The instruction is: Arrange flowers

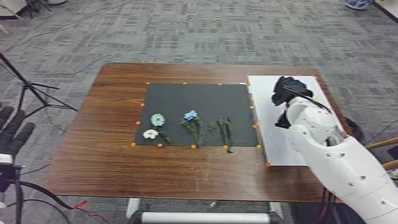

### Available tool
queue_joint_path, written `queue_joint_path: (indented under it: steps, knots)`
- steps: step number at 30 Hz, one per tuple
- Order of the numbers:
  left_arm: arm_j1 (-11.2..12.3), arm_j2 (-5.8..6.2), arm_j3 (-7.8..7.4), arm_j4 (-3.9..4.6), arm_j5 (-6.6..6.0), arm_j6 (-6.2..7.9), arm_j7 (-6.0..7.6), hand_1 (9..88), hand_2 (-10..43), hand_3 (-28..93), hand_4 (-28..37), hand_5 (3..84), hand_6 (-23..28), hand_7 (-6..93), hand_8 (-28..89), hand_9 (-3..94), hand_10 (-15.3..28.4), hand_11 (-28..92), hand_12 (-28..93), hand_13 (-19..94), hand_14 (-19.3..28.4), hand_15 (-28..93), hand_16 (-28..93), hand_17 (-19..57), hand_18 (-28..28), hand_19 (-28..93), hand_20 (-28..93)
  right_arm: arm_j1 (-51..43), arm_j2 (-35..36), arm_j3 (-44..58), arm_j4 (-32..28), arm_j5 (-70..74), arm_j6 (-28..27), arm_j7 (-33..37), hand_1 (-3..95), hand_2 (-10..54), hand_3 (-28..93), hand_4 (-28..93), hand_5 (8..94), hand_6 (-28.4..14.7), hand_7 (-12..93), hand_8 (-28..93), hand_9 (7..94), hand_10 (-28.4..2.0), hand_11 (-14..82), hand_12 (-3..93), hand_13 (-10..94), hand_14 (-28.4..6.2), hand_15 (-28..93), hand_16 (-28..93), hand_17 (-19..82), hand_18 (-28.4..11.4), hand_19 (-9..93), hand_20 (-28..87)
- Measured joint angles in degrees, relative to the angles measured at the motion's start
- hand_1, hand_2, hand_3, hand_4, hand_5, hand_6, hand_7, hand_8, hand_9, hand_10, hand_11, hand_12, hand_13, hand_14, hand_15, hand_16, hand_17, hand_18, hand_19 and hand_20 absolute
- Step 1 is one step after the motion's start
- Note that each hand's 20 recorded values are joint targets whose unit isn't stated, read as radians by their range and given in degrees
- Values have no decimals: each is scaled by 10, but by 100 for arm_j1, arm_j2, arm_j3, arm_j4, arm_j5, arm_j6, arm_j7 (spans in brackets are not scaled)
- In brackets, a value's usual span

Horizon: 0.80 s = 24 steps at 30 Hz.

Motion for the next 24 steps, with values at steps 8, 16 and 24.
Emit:
queue_joint_path:
  steps: [8,16,24]
  knots:
    - [-70,0,85,2,11,6,-28,212,194,666,-283,355,67,94,-69,318,117,125,125,227,121,225,-25,-42,108,221,117,97,146,-111,4,-532,-242,21,570,-95,756,-283,567,-42,134,-108,529,-155,80,132,690,-70,716,372,358,-245,859,383]
    - [-72,12,86,1,9,8,-37,213,195,665,-283,356,68,93,-69,317,118,127,125,227,122,229,-26,-42,108,222,117,182,166,-172,26,-617,-1051,22,573,-95,758,-283,550,-46,125,-105,504,-154,73,126,687,-71,724,366,358,-243,859,383]
    - [-74,12,84,0,7,9,-51,214,195,667,-283,356,69,94,-69,316,122,130,125,224,125,237,-25,-42,107,224,117,203,178,-338,283,-612,-851,24,587,-95,752,-283,563,-41,136,-105,521,-157,82,131,685,-66,728,366,356,-242,862,388]
